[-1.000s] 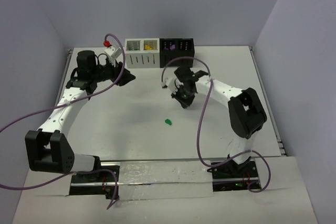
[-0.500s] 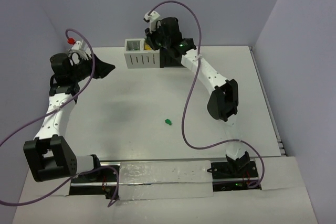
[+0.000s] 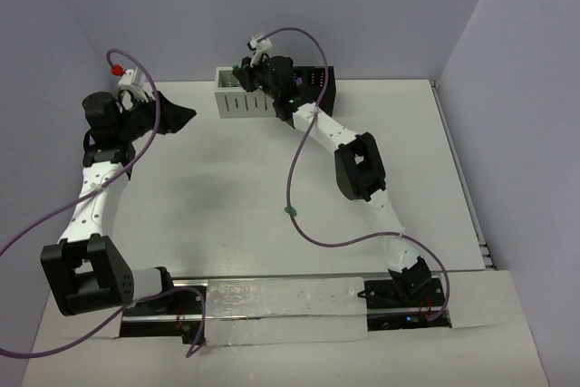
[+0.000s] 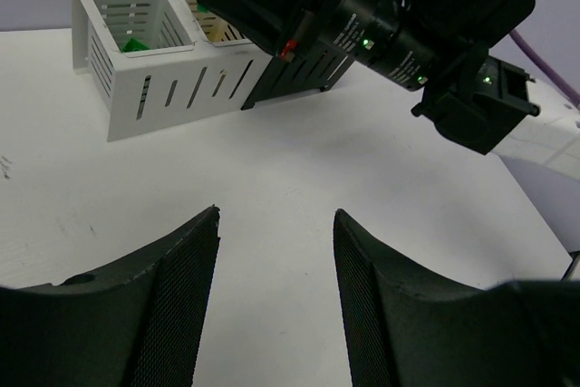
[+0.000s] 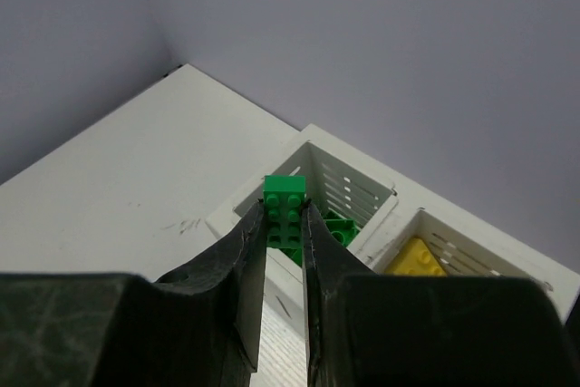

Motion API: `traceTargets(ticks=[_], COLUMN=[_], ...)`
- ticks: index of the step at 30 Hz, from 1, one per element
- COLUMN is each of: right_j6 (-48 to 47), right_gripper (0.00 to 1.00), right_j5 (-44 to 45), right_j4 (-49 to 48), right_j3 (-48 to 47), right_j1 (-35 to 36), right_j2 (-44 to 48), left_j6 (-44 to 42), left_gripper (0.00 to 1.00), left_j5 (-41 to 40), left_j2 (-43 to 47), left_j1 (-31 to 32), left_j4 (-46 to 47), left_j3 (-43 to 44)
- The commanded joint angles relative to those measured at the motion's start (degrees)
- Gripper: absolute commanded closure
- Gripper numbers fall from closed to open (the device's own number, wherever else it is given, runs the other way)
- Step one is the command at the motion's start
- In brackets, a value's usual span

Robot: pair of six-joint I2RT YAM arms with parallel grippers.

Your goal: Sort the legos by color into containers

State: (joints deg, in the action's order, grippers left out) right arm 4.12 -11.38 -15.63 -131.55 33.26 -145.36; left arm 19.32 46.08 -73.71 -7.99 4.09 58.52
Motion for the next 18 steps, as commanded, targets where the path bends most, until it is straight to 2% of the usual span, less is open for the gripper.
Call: traceTargets(ticks=[1,6,12,18], right_j6=[0.0,-1.4,-3.5,-5.7], right_gripper=[1.0,0.97,0.85,0.83], right_j5=[0.8,2.1,4.0,6.8], right_j4=[-9.2,-9.8,-11.8,-13.4], right_j3=[-2.8,-4.5,-6.5,-9.5], right_j1=[1.7,2.2,3.0,3.0], right_j2=[-1.2,-3.3,-5.8,-7.9], left_j6=[-0.4,-0.8,-1.1,-0.8], left_gripper=[0.41,0.4,0.4,0.4], left_j5=[-1.3,-1.3,-1.9,-1.8], left_j2=[1.7,1.6,1.6,1.6], left_j1=[-0.3,-0.3,-0.3,-0.3], left_j4=[0.8,0.1,-0.5,-0.2], left_j3=[1.7,2.0,2.6,2.5])
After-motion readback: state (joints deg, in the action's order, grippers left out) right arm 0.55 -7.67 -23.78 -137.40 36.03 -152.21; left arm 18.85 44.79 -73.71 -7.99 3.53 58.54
